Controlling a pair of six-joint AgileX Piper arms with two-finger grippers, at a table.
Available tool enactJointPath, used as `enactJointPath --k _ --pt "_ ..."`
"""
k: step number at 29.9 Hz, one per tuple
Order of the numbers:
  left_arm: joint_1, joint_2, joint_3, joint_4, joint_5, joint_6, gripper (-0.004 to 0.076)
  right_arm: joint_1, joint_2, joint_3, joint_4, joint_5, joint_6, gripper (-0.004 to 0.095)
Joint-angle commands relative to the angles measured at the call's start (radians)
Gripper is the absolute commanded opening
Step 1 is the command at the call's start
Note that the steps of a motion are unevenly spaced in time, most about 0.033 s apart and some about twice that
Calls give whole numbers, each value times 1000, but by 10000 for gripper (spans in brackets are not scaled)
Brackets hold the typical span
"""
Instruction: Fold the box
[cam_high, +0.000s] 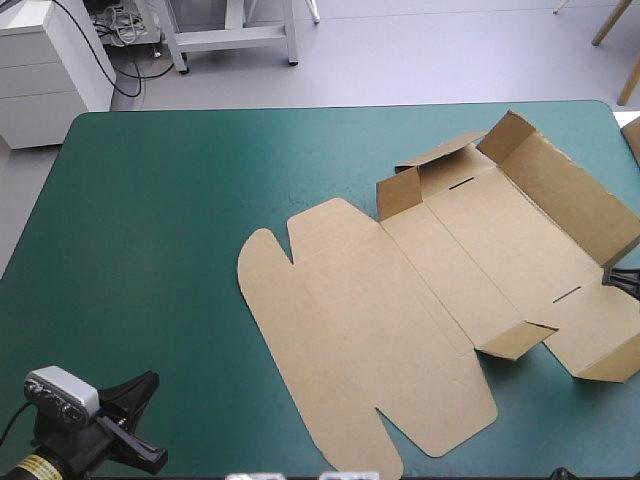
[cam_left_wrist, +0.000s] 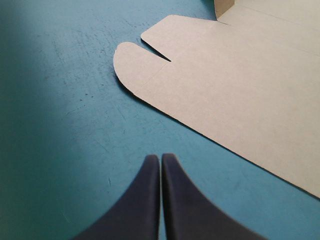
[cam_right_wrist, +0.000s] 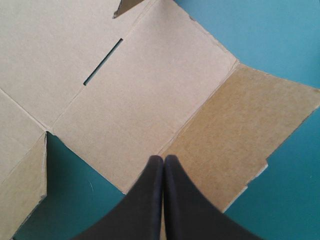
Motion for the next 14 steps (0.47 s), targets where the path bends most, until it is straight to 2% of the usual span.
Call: enactJointPath --k 1,9,14 --pt "2 14 -25 -16 -75 1 -8 -8 -73 -45 10 -15 8 -21" --pt "2 14 -25 -16 -75 1 -8 -5 -183 -43 59 -15 10 -21" --pt "2 14 -25 -16 -75 1 -8 60 -250 -43 39 -14 10 -21"
